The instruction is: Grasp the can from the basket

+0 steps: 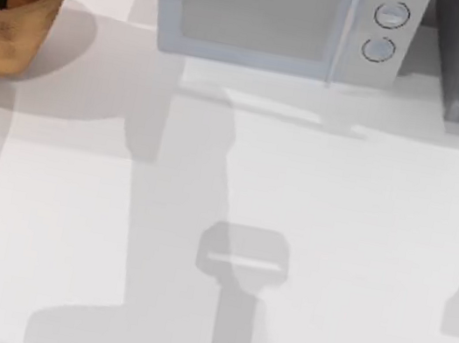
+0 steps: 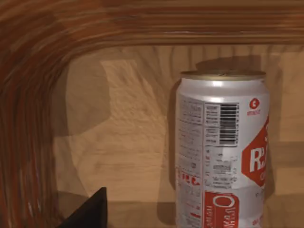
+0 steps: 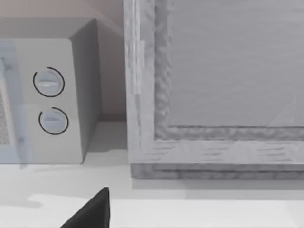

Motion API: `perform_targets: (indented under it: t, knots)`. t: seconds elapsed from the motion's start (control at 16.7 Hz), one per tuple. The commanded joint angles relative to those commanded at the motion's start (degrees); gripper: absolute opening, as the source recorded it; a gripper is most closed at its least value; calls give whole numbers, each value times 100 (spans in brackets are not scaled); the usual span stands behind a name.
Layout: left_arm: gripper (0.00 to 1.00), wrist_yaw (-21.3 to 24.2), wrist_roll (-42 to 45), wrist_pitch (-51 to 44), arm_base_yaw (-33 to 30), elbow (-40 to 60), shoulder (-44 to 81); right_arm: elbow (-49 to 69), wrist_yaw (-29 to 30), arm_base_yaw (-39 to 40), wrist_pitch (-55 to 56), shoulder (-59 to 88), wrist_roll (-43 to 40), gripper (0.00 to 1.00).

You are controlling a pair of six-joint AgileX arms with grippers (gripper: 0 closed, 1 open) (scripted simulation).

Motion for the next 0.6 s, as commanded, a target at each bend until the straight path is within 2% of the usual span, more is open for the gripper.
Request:
perform_targets:
  t: [0.3, 0.6]
  knots:
    - [100, 12, -18, 71, -33, -98, -38, 0, 0, 0, 0, 0, 0, 100]
    - [100, -10, -57, 853, -58, -724, 123, 0, 0, 0, 0, 0, 0, 100]
